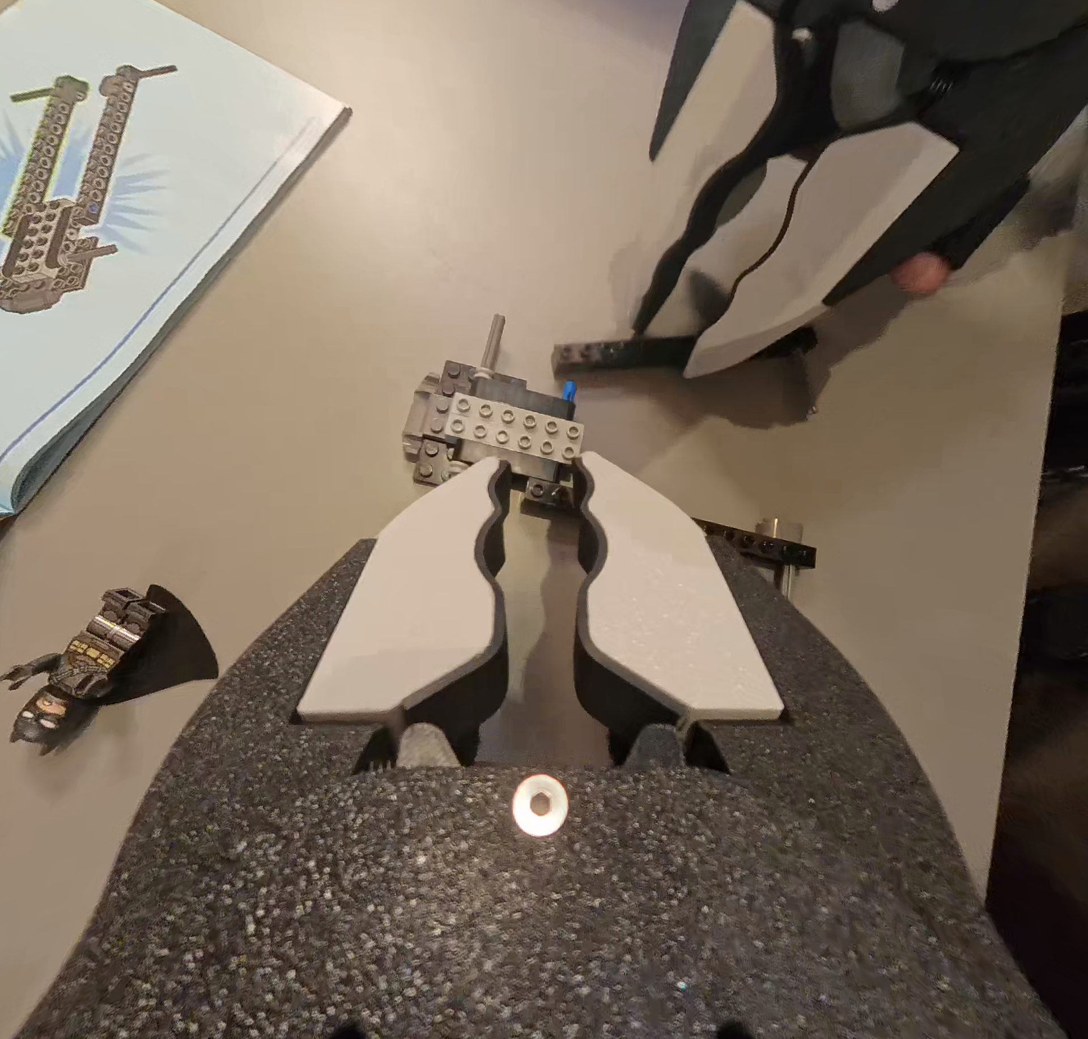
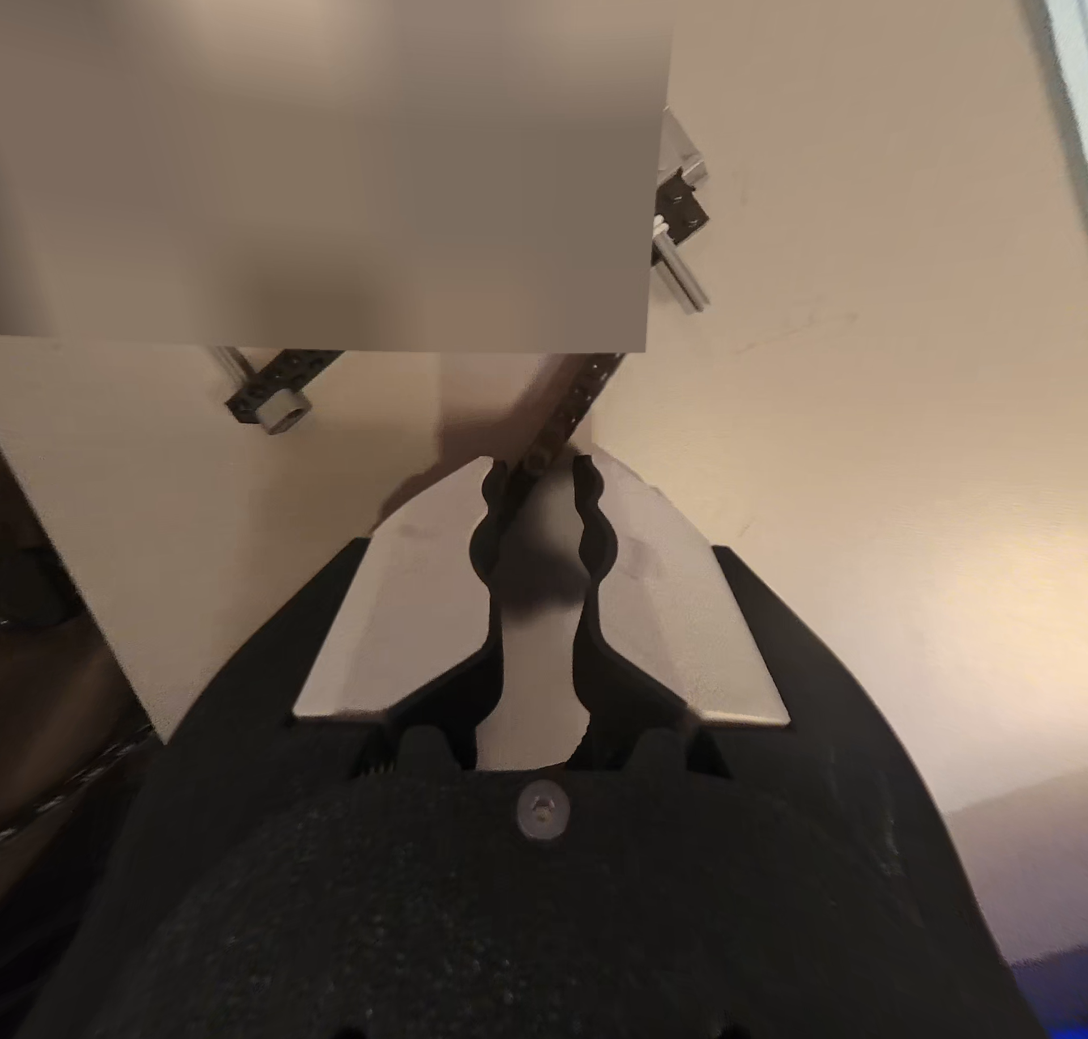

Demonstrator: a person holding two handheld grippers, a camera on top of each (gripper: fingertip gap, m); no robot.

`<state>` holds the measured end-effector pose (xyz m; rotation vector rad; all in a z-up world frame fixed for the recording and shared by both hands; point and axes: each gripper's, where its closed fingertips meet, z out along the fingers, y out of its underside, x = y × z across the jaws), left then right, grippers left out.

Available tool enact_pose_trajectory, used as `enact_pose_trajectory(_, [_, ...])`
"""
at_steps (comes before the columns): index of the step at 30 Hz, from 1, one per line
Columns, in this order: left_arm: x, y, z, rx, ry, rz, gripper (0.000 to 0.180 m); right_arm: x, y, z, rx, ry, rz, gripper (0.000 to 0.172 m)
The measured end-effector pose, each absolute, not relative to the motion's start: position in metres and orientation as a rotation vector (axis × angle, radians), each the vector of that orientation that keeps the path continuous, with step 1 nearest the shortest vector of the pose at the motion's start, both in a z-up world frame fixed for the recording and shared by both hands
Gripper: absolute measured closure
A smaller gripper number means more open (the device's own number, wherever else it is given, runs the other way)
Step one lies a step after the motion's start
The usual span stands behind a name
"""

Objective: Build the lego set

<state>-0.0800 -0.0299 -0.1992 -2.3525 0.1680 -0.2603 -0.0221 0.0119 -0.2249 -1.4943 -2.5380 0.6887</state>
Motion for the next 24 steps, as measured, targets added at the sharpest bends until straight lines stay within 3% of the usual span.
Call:
enact_pose_trajectory(9, [-0.084,-0.034,-0.215,-2.437,0.14,-0.121,0.152,-0.026,0.012,-0.225,-1.492,-2.47,0.619,0.147])
enact_pose_trajectory(17, [-0.073,-0.044,-0.213,-2.42,0.137,-0.219,0.152,-0.039,0.003,-0.227,-1.557,-2.393,0.699,0.159])
enact_pose_trajectory(24, [-0.07,-0.043,-0.215,-2.4,0.114,-0.254,0.159,-0.048,0.0,-0.227,-1.564,-2.363,0.709,0.159])
